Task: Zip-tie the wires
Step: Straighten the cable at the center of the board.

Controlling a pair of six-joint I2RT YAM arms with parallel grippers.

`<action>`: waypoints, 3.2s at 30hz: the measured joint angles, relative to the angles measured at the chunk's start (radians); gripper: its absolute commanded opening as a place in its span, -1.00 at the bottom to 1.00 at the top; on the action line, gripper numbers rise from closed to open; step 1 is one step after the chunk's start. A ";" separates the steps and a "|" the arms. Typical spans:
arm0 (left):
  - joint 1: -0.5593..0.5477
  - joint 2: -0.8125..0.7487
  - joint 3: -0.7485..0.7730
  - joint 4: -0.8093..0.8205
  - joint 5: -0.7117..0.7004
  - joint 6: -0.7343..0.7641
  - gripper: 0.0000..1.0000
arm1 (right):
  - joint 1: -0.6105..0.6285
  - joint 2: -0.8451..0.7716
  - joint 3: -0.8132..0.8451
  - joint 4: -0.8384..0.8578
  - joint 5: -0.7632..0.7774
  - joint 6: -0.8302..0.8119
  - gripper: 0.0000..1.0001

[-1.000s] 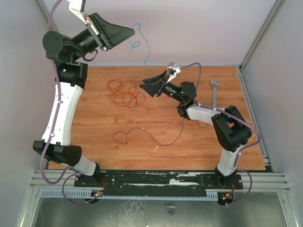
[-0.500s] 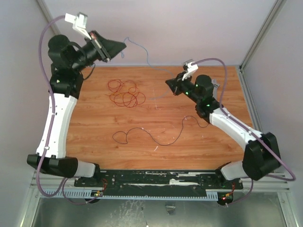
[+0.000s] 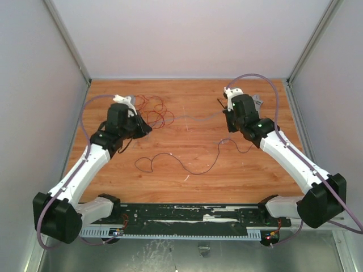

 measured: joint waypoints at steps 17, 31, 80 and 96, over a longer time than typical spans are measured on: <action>-0.247 -0.042 -0.262 0.070 -0.311 -0.090 -1.00 | -0.005 -0.029 -0.051 -0.311 0.282 0.053 -1.00; -0.328 0.020 -0.358 0.165 -0.359 -0.156 -1.00 | -0.092 0.053 -0.231 -0.135 0.274 0.151 -1.00; -0.389 0.069 -0.340 0.180 -0.381 -0.140 0.97 | -0.119 0.272 -0.124 -0.138 0.099 0.072 0.47; -0.240 0.079 0.001 0.081 -0.398 0.008 0.97 | -0.119 0.013 -0.122 -0.029 -0.096 0.080 0.62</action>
